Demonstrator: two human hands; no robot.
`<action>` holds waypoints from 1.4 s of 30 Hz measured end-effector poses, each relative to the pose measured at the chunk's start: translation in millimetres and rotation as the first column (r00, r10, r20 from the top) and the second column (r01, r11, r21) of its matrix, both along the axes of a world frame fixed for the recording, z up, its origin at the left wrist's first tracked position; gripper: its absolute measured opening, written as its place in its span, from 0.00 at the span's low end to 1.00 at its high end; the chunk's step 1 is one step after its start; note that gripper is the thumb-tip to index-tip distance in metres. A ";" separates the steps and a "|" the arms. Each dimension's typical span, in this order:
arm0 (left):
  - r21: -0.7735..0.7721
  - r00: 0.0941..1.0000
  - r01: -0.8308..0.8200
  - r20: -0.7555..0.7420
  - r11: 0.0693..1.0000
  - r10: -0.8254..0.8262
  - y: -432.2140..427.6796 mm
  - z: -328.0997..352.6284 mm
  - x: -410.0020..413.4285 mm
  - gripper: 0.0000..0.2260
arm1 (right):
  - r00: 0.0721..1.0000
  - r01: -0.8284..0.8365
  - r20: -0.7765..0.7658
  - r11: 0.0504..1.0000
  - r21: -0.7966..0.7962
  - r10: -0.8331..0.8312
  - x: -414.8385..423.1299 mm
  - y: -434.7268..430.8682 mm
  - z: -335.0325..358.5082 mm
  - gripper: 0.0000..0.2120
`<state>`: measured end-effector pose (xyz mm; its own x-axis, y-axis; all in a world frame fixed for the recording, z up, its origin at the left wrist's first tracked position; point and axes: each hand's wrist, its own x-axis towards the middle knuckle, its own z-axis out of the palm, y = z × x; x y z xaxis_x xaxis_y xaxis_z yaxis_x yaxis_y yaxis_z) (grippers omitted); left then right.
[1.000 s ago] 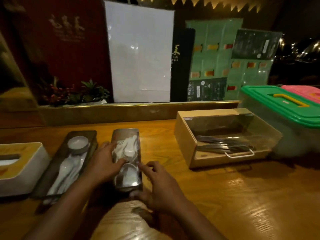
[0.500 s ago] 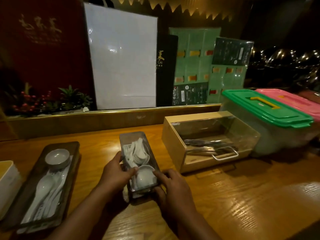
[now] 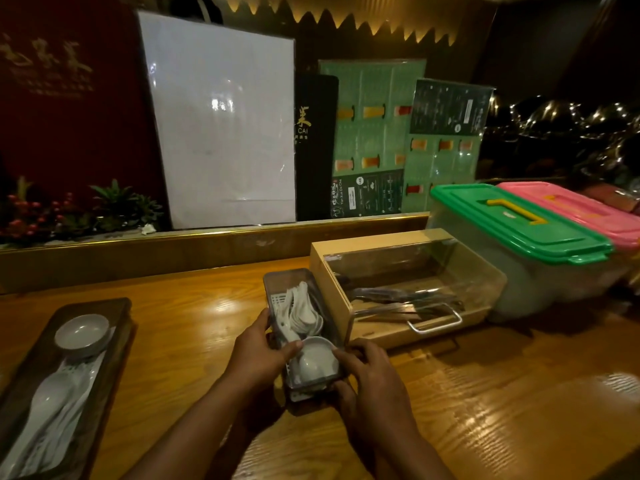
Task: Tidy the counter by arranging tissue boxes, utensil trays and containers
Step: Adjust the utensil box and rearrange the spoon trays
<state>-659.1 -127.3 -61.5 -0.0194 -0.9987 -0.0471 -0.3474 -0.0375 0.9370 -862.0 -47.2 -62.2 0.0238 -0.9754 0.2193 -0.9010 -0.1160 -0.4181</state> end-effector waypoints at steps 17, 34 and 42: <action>0.042 0.999 -0.040 -0.004 0.998 0.040 -3.5 1.5 -7.8 0.32 | 0.999 -0.039 0.038 0.999 0.011 0.039 -7.4 -5.7 -3.7 0.28; -0.191 0.918 -0.114 0.355 0.975 0.177 50.0 27.9 107.9 0.28 | 0.910 -0.382 0.068 0.890 -0.248 0.410 97.1 16.4 9.4 0.13; -0.258 0.778 -0.280 0.503 0.925 0.376 72.1 41.1 239.6 0.25 | 0.748 -0.661 -0.002 0.745 0.084 0.664 257.6 35.7 11.4 0.38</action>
